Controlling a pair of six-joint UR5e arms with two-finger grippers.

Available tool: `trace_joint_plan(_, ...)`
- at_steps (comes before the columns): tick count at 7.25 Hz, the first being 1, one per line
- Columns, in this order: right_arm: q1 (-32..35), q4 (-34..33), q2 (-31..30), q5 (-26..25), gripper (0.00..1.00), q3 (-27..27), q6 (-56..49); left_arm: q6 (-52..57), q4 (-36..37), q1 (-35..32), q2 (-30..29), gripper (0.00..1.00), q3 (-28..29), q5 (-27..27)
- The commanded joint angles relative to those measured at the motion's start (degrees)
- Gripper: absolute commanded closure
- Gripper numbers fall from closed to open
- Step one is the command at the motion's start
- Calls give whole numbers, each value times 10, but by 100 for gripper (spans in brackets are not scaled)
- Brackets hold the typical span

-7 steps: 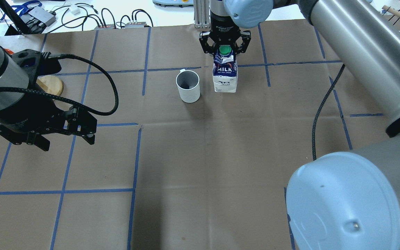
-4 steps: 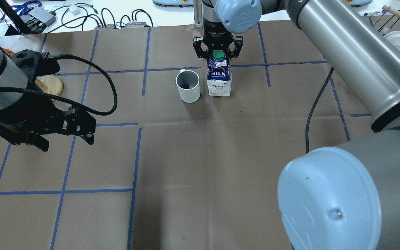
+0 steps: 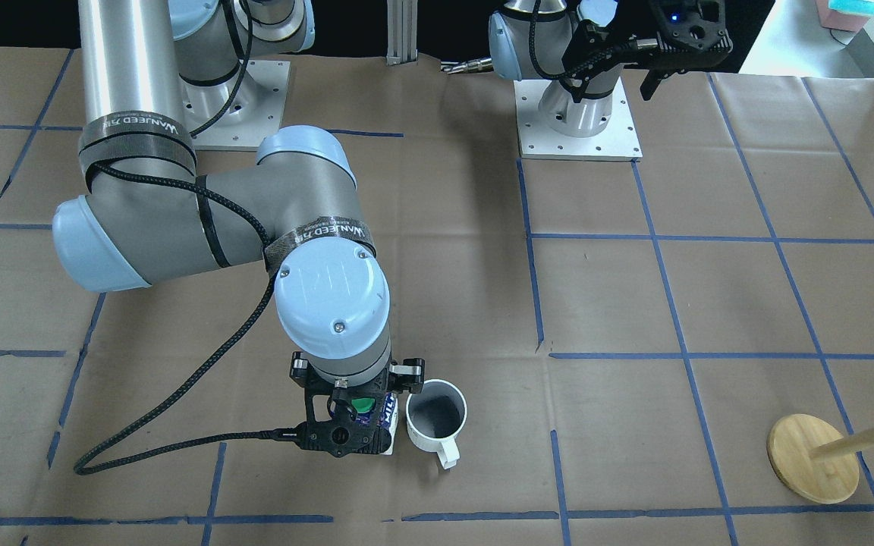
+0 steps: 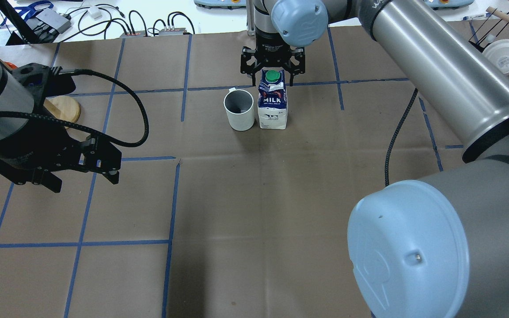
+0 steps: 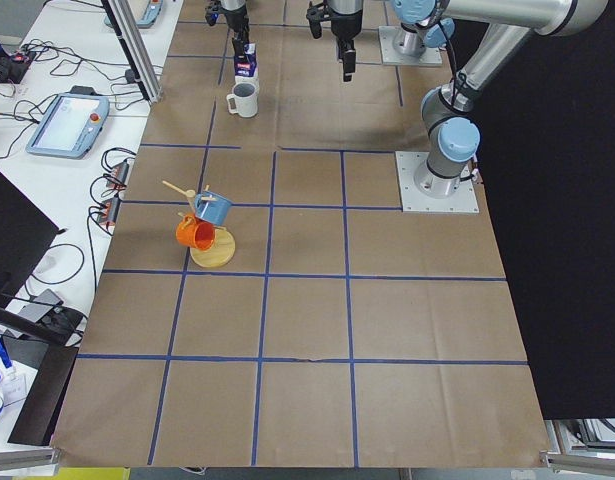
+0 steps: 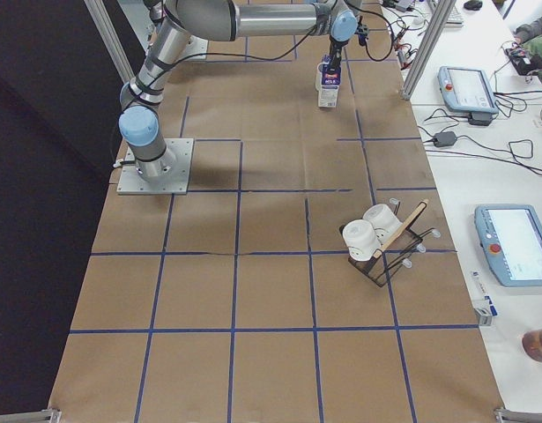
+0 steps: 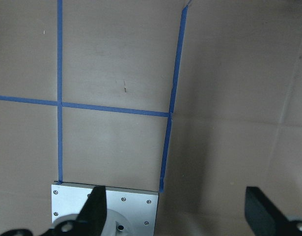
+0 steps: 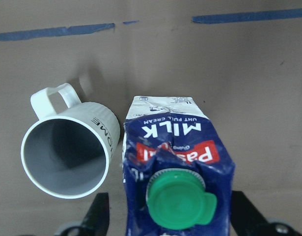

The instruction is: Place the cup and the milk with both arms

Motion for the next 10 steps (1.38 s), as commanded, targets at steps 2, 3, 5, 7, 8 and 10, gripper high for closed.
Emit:
trace_joint_plan(2, -29, 79, -89, -12, 0, 15, -80, 0, 0, 1, 0, 0, 0, 0)
trace_joint_plan(3, -47, 119, -138, -13, 0, 28, -84, 0, 0, 0, 1, 0, 0, 1)
trace_joint_plan(5, -99, 144, -255, -12, 0, 137, -157, 0, -1, 0, 7, 0, -5, 2)
trace_joint_plan(7, -180, 143, -376, -7, 0, 252, -221, 0, 0, 1, 15, 0, -17, 1)
trace_joint_plan(8, -183, 138, -424, -7, 0, 302, -213, 0, 0, 1, 15, 0, -17, 1)
trace_joint_plan(10, -181, 64, -447, -11, 0, 344, -203, -1, 0, 1, 17, 0, -17, 2)
